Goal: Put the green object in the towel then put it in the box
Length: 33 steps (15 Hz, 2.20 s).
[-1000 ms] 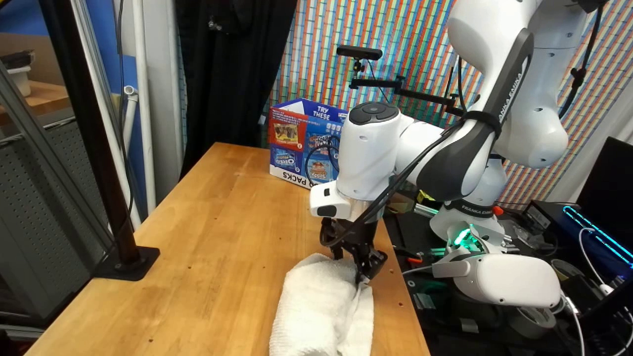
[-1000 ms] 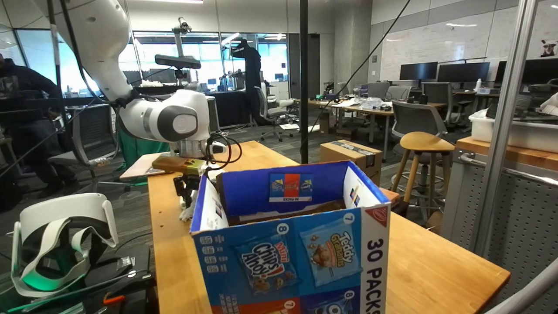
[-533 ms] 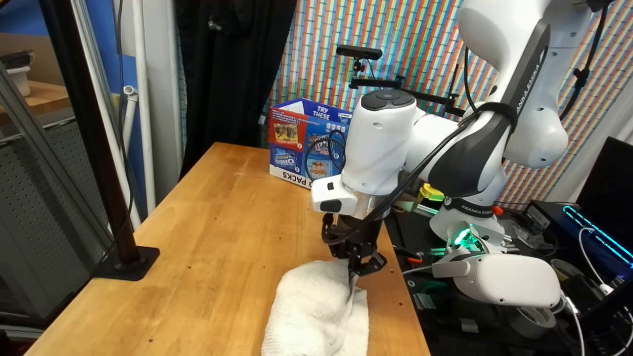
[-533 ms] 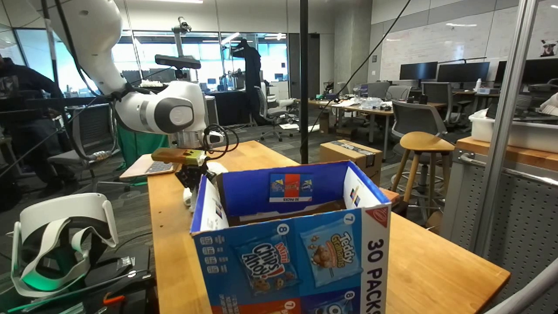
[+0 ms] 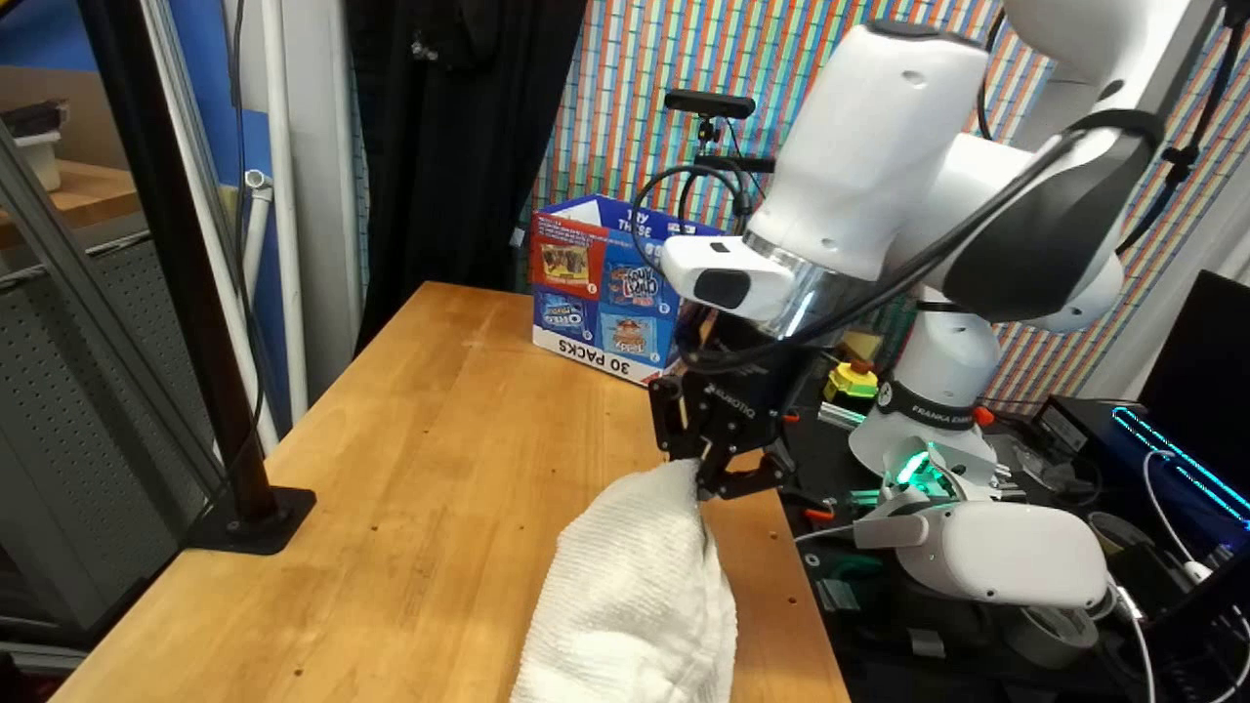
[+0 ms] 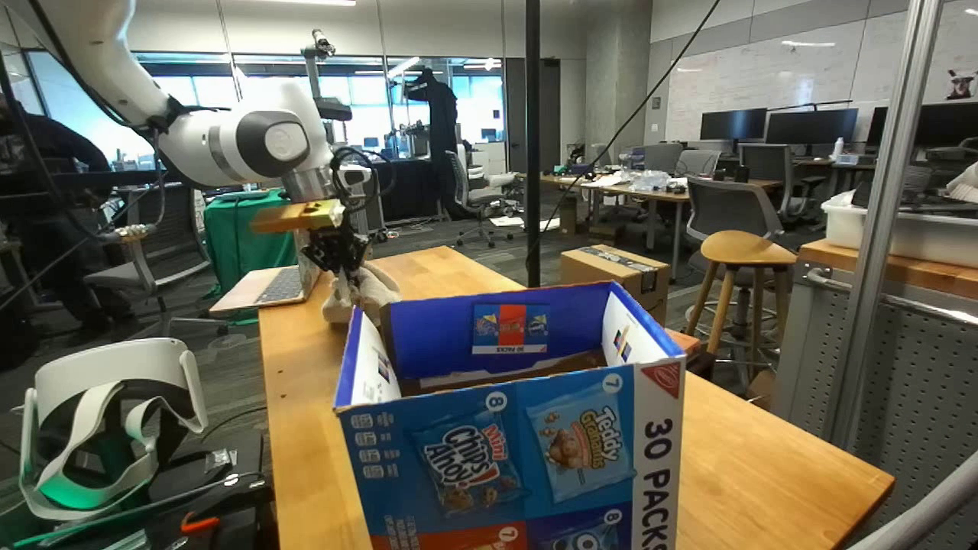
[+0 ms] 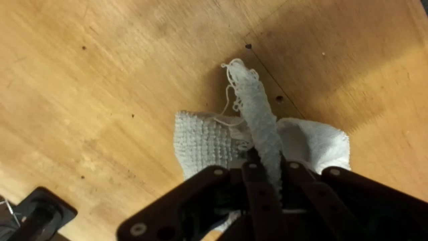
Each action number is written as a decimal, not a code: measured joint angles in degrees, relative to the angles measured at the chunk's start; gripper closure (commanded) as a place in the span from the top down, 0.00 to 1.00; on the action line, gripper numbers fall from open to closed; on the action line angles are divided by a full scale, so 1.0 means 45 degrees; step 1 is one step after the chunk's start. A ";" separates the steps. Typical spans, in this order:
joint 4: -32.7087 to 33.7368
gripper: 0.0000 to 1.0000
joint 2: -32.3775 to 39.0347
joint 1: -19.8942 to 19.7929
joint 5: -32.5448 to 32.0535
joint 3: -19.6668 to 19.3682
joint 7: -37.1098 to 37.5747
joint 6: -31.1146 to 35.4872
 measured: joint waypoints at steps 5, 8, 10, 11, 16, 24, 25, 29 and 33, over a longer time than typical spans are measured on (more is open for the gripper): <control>0.0099 0.05 -0.0552 0.0462 -0.2096 0.0968 0.1712 -0.0140; 0.0130 0.05 -0.0540 0.0374 -0.3106 0.1010 0.2341 -0.0384; 0.0235 0.05 -0.0492 0.0340 -0.3701 0.1025 0.2652 -0.0552; 0.0354 0.05 -0.0433 0.0348 -0.3946 0.1084 0.2797 -0.0618; 0.1500 0.05 0.0328 0.0744 -0.4206 0.1672 0.3140 -0.0859; 0.4007 0.05 0.2957 0.1559 -0.4073 0.1758 0.3066 -0.1249; 0.4372 0.05 0.3295 0.1577 -0.3961 0.1695 0.2957 -0.1320; 0.5816 0.05 0.4539 0.1591 -0.3099 0.1244 0.2059 -0.1705; 0.6968 0.05 0.5710 0.1562 -0.2110 0.0759 0.1038 -0.2304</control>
